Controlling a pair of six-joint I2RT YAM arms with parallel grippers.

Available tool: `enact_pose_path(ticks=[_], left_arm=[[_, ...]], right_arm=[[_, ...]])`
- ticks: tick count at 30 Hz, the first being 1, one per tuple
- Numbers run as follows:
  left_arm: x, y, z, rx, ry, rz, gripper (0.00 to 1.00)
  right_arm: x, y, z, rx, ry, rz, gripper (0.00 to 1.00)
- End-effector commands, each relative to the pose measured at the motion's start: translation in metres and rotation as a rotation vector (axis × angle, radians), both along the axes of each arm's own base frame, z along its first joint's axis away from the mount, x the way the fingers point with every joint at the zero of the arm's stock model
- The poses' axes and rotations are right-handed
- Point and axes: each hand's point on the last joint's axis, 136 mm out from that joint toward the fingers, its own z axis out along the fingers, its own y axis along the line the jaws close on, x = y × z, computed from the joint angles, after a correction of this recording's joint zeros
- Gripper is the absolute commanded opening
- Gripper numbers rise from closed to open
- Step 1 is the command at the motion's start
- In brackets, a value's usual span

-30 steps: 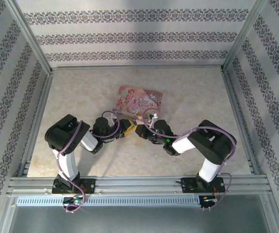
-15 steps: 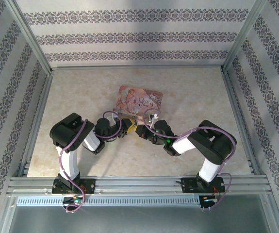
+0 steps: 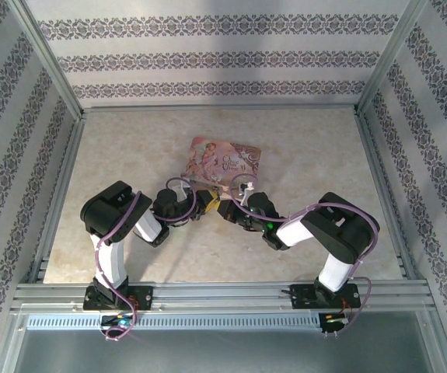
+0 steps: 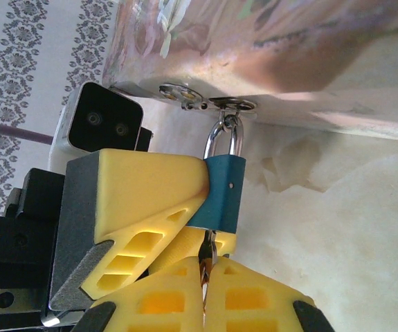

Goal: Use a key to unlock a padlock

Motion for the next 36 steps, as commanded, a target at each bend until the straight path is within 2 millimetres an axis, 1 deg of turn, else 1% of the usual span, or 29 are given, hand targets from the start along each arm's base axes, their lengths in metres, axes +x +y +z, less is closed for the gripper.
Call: enact_pose_path(ticks=[1, 2, 6, 9, 11, 14, 17, 18, 22, 25, 28, 31, 34, 36], left_arm=[[0.003, -0.006, 0.017, -0.011, -0.057, -0.004, 0.15], [0.002, -0.007, 0.019, -0.008, -0.06, -0.006, 0.14], [0.001, -0.006, 0.027, -0.002, -0.075, -0.003, 0.13], [0.001, -0.009, 0.036, 0.007, -0.086, -0.008, 0.13], [-0.001, -0.011, 0.04, 0.014, -0.09, -0.015, 0.13], [-0.002, -0.014, 0.047, 0.014, -0.096, -0.019, 0.12], [-0.004, -0.016, 0.052, 0.013, -0.096, -0.022, 0.12], [-0.004, -0.017, 0.053, 0.014, -0.095, -0.023, 0.12], [-0.006, -0.021, 0.057, 0.013, -0.095, -0.029, 0.12], [-0.006, -0.023, 0.06, 0.009, -0.096, -0.028, 0.12], [-0.007, -0.023, 0.06, 0.01, -0.094, -0.027, 0.11], [-0.008, -0.022, 0.06, 0.011, -0.086, -0.02, 0.11], [-0.008, -0.022, 0.06, 0.006, -0.08, -0.011, 0.09], [-0.008, -0.021, 0.058, 0.006, -0.069, -0.007, 0.09]], right_arm=[[-0.005, -0.005, 0.003, 0.021, 0.015, -0.013, 0.01], [-0.004, -0.006, 0.004, 0.022, 0.011, -0.017, 0.02], [-0.004, -0.015, 0.006, 0.001, -0.004, -0.031, 0.13], [-0.005, -0.027, 0.005, -0.044, -0.023, -0.05, 0.23], [-0.007, -0.036, 0.005, -0.079, -0.041, -0.055, 0.27], [-0.01, -0.048, 0.012, -0.154, -0.091, -0.057, 0.31], [-0.018, -0.067, 0.018, -0.299, -0.157, -0.048, 0.38], [-0.021, -0.073, 0.024, -0.358, -0.197, -0.038, 0.4], [-0.03, -0.097, 0.063, -0.582, -0.426, -0.017, 0.46], [-0.034, -0.111, 0.089, -0.65, -0.579, -0.031, 0.5], [-0.037, -0.112, 0.108, -0.669, -0.707, -0.016, 0.51], [-0.045, -0.1, 0.121, -0.705, -0.851, 0.07, 0.48], [-0.05, -0.092, 0.125, -0.822, -0.99, 0.134, 0.49], [-0.051, -0.088, 0.126, -0.893, -1.052, 0.173, 0.5]])
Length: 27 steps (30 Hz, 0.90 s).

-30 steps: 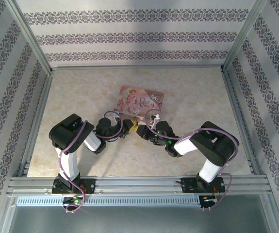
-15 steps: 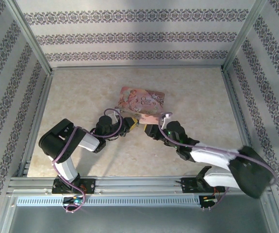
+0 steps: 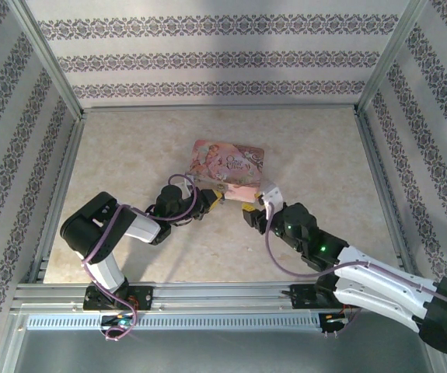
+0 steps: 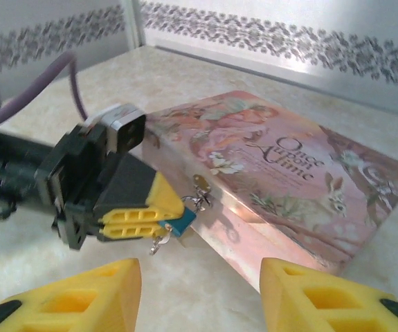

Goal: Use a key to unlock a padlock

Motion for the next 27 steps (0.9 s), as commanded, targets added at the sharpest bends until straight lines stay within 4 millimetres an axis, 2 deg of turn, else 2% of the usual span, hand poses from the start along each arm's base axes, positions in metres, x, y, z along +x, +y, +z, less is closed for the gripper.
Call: enact_pose_path(ticks=[1, 8, 12, 19, 27], left_arm=[[0.002, -0.007, 0.029, -0.052, -0.068, -0.001, 0.09], [0.001, -0.006, 0.025, -0.074, -0.041, 0.012, 0.09], [0.0, -0.006, 0.024, -0.074, -0.032, 0.015, 0.09], [-0.001, -0.005, 0.026, -0.07, -0.033, 0.021, 0.09], [-0.001, -0.006, 0.028, -0.07, -0.033, 0.015, 0.09]], right_arm=[[0.001, 0.003, 0.003, -0.239, -0.181, 0.051, 0.5], [0.006, 0.027, -0.01, -0.668, -0.375, 0.128, 0.53], [0.012, 0.045, -0.029, -0.854, -0.414, 0.177, 0.54], [0.019, 0.071, -0.053, -0.921, -0.409, 0.235, 0.52], [0.028, 0.077, -0.07, -0.967, -0.412, 0.243, 0.49]])
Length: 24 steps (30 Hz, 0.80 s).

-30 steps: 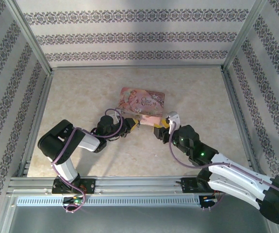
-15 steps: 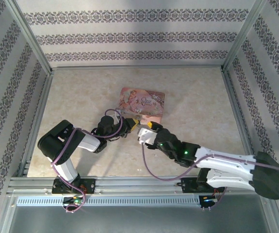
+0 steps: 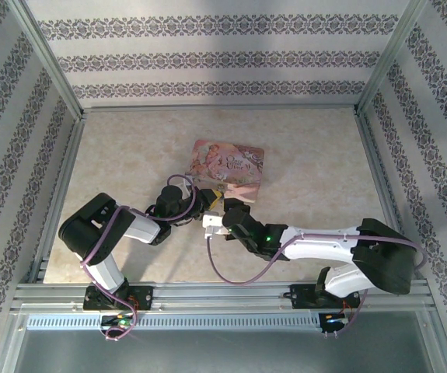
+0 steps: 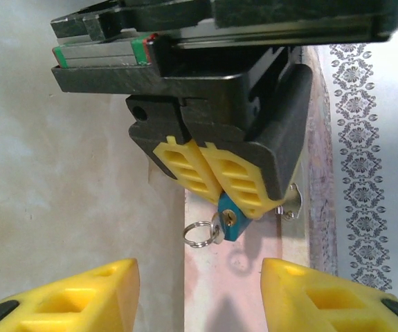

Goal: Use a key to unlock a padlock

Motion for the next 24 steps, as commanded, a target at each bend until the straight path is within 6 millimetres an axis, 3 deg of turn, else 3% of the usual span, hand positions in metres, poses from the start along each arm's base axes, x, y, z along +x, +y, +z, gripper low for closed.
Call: enact_pose_path(ticks=[1, 24], left_arm=[[-0.001, -0.008, 0.028, -0.051, -0.072, -0.017, 0.09], [-0.003, -0.005, 0.036, -0.045, -0.085, 0.0, 0.09]], right_arm=[[0.009, 0.008, 0.013, 0.028, -0.04, -0.008, 0.48], [0.019, 0.005, -0.002, 0.146, 0.104, 0.051, 0.41]])
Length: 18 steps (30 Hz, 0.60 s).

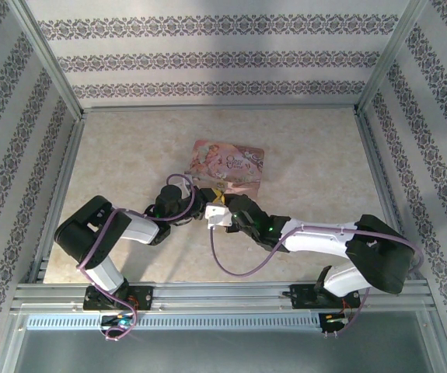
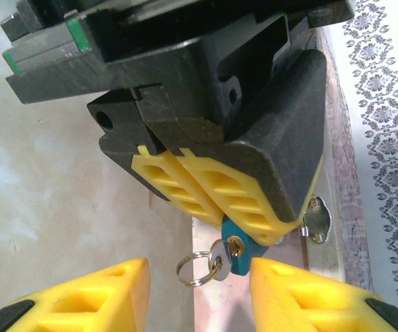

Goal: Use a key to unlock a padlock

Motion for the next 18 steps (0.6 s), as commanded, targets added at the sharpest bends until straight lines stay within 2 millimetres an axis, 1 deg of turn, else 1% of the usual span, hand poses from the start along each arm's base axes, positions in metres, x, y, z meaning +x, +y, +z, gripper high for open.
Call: enact_pose_path(ticks=[1, 13, 18], left_arm=[[-0.0008, -0.0046, 0.026, -0.04, -0.075, 0.001, 0.09], [-0.0013, -0.0063, 0.0284, -0.042, -0.078, -0.003, 0.08], [-0.0014, -0.0078, 0.029, -0.042, -0.08, -0.006, 0.08]], right_arm=[[0.0011, 0.0019, 0.0004, 0.031, 0.012, 0.0, 0.39], [0.0068, -0.0005, -0.0067, 0.024, 0.007, -0.038, 0.28], [0.0106, -0.0029, -0.0045, 0.036, -0.014, -0.063, 0.26]])
